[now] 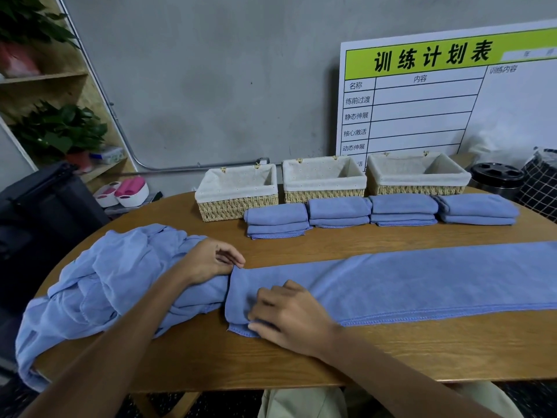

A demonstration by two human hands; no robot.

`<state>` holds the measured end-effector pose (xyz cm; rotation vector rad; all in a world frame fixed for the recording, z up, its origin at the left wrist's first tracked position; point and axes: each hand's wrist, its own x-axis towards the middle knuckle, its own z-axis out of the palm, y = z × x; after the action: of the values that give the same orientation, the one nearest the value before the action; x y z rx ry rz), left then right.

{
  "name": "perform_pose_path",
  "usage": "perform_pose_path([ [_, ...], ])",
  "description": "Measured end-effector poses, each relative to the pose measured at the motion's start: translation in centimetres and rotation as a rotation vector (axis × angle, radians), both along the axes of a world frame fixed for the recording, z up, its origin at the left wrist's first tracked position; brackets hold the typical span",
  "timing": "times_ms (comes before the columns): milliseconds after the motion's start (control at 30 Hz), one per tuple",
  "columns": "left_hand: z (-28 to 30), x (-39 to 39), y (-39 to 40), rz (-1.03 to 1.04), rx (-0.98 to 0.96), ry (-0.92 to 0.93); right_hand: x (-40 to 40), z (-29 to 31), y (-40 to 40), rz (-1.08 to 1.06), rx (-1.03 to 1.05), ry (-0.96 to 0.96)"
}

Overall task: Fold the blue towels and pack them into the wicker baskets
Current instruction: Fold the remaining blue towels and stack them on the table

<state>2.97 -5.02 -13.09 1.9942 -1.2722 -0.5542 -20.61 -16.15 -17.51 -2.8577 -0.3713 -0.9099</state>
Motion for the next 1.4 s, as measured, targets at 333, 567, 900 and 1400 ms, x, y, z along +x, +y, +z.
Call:
perform_pose_path([
  [333, 0.3, -5.4, -3.0, 0.077, -0.073, -0.483, -1.4, 1.8, -3.6, -0.243, 0.323, 0.008],
  [567, -5.6, -12.1, -5.4, 0.016, 0.041, -0.507, -5.1, -0.6, -12.8, -0.624, 0.304, 0.199],
  [900, -4.3, -12.0, -6.0, -0.033, 0.281, -0.573, -10.3, -0.1, -15.4, -0.611, 0.211, 0.685],
  [1400, -4.3, -17.9, -9.2, -0.008, 0.374, -0.554, -10.6, -0.5, -15.6, -0.654, 0.235, 0.649],
])
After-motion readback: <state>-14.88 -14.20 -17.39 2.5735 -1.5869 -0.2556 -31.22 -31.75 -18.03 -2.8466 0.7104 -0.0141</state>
